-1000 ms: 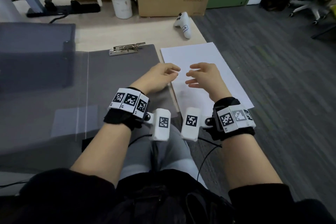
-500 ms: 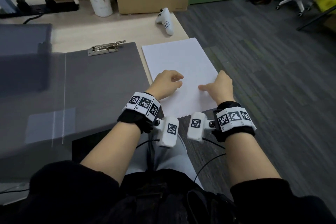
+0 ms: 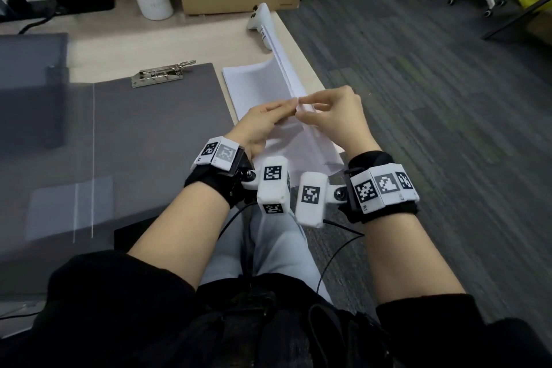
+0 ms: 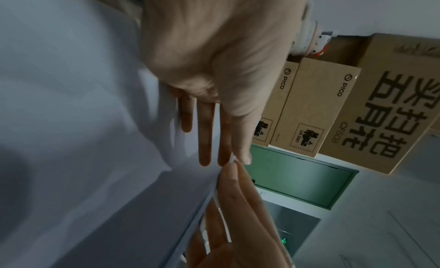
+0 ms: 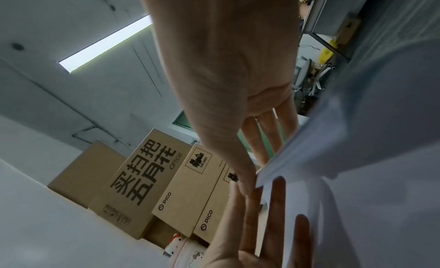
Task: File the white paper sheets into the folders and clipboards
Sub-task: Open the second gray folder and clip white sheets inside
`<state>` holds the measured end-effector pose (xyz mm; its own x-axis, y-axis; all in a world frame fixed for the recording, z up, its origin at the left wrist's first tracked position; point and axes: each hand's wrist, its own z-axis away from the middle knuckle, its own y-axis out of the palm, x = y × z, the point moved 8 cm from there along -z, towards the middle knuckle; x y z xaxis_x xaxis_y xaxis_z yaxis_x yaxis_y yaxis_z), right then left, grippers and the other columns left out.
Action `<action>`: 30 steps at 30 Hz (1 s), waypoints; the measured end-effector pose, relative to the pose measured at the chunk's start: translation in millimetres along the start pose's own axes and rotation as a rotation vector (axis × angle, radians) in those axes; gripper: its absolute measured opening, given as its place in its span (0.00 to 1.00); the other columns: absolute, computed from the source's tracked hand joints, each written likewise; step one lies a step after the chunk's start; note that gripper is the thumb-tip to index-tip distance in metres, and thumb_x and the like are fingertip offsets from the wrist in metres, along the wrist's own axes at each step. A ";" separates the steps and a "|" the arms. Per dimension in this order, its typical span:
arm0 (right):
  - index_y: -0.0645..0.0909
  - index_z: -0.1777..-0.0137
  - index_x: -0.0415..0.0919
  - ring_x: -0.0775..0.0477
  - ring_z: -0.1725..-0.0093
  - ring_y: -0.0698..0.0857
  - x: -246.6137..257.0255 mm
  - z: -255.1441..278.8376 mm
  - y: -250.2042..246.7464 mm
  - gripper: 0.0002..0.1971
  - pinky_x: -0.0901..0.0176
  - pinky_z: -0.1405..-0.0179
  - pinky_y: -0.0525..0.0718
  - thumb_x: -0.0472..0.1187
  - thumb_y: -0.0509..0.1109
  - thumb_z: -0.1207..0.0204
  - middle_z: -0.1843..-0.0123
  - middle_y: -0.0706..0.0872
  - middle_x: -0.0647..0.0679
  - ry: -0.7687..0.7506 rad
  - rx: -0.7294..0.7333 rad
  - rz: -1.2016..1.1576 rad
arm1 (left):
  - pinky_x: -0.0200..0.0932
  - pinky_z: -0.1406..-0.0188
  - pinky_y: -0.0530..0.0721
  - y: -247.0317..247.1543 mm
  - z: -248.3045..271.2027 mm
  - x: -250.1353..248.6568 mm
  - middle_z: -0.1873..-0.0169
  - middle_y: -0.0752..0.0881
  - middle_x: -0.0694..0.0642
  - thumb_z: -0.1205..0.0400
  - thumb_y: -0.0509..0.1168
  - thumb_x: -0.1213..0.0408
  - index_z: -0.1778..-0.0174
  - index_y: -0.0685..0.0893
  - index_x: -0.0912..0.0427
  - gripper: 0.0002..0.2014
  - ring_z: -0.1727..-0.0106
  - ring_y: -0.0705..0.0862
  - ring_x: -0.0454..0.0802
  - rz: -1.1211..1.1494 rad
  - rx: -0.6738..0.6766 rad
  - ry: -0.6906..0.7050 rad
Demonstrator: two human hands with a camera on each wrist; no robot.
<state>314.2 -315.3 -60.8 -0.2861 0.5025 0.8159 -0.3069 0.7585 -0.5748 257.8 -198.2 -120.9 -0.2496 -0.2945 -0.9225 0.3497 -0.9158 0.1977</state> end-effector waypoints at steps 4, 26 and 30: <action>0.88 0.46 0.45 0.50 0.44 0.88 3.6 0.0 -2.0 0.18 0.55 0.39 0.85 0.41 0.81 0.37 0.43 0.89 0.45 0.027 0.019 -0.030 | 0.36 0.59 0.83 -3.2 0.5 2.8 0.67 0.88 0.47 0.19 0.67 0.61 0.50 0.86 0.54 0.05 0.63 0.85 0.41 0.047 -0.030 -0.020; 0.85 0.41 0.34 0.51 0.56 0.78 -20.6 1.8 -25.2 0.23 0.66 0.53 0.75 0.36 0.57 0.34 0.48 0.89 0.40 0.098 -0.105 0.057 | 0.29 0.73 0.81 -8.8 -12.6 10.4 0.73 0.88 0.46 0.21 0.68 0.67 0.61 0.85 0.55 0.04 0.69 0.84 0.38 0.060 -0.086 -0.039; 0.73 0.25 0.37 0.44 0.21 0.68 -26.2 4.6 -9.7 0.32 0.54 0.22 0.66 0.48 0.75 0.27 0.24 0.74 0.42 0.155 0.039 0.130 | 0.28 0.77 0.79 -7.5 -9.2 7.3 0.77 0.88 0.45 0.20 0.67 0.67 0.62 0.84 0.56 0.06 0.75 0.85 0.36 0.068 -0.069 -0.027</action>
<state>320.5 -337.8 -76.9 -0.1833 0.6555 0.7327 -0.3123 0.6679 -0.6756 261.7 -191.0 -132.2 -0.2467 -0.3630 -0.8985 0.4278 -0.8727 0.2351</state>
